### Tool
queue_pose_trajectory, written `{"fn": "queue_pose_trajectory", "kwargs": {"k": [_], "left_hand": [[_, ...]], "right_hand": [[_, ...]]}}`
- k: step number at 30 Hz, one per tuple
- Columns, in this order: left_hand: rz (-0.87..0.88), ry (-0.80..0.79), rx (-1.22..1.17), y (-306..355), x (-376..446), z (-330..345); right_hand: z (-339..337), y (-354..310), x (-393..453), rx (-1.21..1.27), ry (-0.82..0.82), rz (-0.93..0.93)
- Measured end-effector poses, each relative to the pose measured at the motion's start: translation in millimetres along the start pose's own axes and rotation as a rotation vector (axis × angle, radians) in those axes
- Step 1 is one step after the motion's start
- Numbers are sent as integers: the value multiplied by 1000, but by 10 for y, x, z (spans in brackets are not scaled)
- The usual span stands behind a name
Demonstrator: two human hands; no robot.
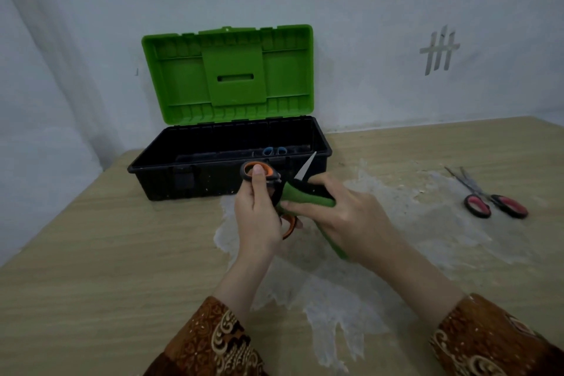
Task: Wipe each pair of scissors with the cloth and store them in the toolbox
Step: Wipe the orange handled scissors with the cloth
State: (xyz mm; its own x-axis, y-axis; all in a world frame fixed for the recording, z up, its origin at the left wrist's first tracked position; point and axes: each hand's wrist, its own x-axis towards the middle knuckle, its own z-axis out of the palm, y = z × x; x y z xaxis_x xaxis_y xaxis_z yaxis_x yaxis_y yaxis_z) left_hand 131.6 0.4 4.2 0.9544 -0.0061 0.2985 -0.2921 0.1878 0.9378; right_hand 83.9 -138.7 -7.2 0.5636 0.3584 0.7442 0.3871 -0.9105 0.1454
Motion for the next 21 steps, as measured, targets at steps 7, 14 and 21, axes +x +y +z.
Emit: {"fn": "queue_pose_trajectory", "kwargs": {"k": [7, 14, 21], "left_hand": [[-44, 15, -72, 50, 0, 14], [-39, 34, -55, 17, -3, 0], [196, 53, 64, -10, -128, 89]], "right_hand": [[-102, 158, 2, -43, 98, 228], [-52, 60, 51, -49, 11, 228], [-39, -96, 45, 54, 92, 245]]}}
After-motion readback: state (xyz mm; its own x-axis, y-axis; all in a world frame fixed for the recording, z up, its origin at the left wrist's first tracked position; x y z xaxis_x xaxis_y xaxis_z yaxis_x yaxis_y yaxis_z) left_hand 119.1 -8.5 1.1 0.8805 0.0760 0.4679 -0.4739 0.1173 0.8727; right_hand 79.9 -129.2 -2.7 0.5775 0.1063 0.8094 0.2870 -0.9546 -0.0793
